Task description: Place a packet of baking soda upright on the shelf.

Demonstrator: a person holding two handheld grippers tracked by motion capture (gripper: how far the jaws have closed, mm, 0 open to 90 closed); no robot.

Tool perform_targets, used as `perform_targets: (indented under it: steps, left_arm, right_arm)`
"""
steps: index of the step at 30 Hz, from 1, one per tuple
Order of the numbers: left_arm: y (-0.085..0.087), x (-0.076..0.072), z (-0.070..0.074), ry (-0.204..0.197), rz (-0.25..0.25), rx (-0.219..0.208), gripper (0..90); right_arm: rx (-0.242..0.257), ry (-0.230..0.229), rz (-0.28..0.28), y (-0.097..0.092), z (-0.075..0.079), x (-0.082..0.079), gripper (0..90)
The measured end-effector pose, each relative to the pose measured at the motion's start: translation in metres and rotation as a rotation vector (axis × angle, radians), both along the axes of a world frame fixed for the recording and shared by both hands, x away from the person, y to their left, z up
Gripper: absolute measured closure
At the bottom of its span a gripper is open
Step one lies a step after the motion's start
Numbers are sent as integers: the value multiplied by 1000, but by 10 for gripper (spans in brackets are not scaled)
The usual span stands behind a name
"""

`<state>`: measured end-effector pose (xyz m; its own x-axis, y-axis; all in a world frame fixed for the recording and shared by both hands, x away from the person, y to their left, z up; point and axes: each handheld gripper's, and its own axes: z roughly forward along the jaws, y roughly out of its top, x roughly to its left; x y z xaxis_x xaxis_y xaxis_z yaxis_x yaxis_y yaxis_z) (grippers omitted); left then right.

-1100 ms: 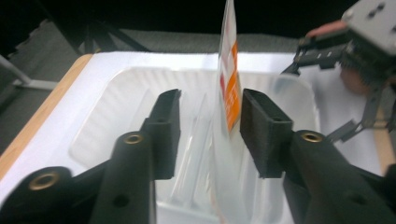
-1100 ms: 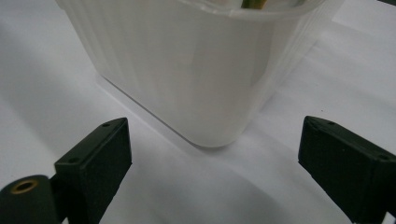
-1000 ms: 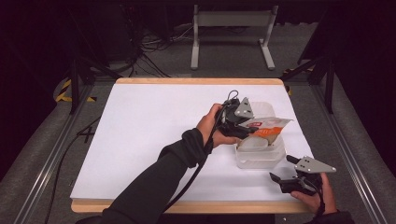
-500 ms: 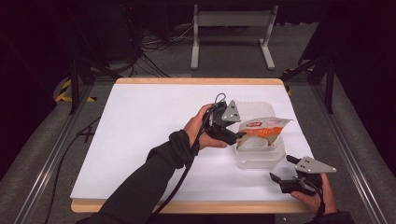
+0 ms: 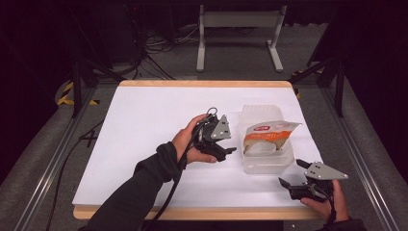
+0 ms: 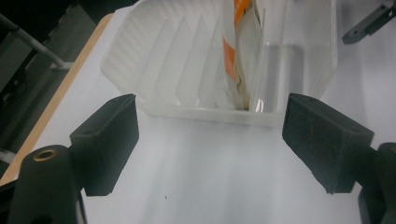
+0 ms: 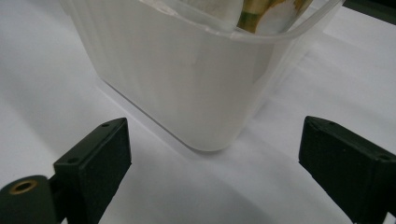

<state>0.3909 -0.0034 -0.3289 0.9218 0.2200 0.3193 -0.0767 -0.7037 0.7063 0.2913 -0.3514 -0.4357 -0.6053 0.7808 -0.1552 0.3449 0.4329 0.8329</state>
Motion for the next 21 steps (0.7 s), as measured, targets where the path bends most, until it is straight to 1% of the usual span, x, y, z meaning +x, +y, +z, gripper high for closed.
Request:
perform_targets:
  steps: [2, 4, 5, 9, 10, 13, 14, 15, 16, 17, 18, 19, 21]
  left_arm:
    - [6, -2, -3, -2, 3, 0, 190]
    - [14, -5, -5, -14, 12, 10, 181]
    - [14, -5, -5, -14, 12, 10, 176]
    - [28, -10, -12, -21, 26, 30, 157]
    - [31, -11, -14, -19, 24, 30, 152]
    - [41, -14, -19, -6, 39, 28, 145]
    - [44, -15, -21, -17, 44, 35, 140]
    - [49, -16, -24, -16, 53, 46, 138]
    - [52, -17, -26, -10, 59, 46, 133]
    - [55, -18, -27, -15, 61, 51, 130]
    - [59, -19, -30, -11, 69, 53, 128]
    - [59, -19, -30, -11, 69, 53, 126]
    - [65, -21, -35, -18, 76, 77, 125]
  right_arm:
    - [-3, -3, -2, 0, 0, 0, 98]
    - [-5, -6, -4, 0, 1, -1, 98]
    - [-5, -6, -4, 0, 1, -1, 98]
    - [-7, -9, -6, 0, 2, -1, 95]
    - [-6, -10, -5, 0, 2, -1, 95]
    - [-10, -15, -11, 0, 3, -2, 95]
    - [-10, -17, -12, 0, 3, -2, 95]
    - [-11, -18, -14, 0, 3, -2, 95]
    - [-9, -21, -16, 0, 3, -2, 95]
    - [-8, -20, -16, 0, 3, -2, 94]
    - [-11, -20, -16, 0, 4, -2, 95]
    - [-14, -22, -16, 0, 4, -2, 94]
    - [-15, -23, -16, 0, 4, -2, 94]
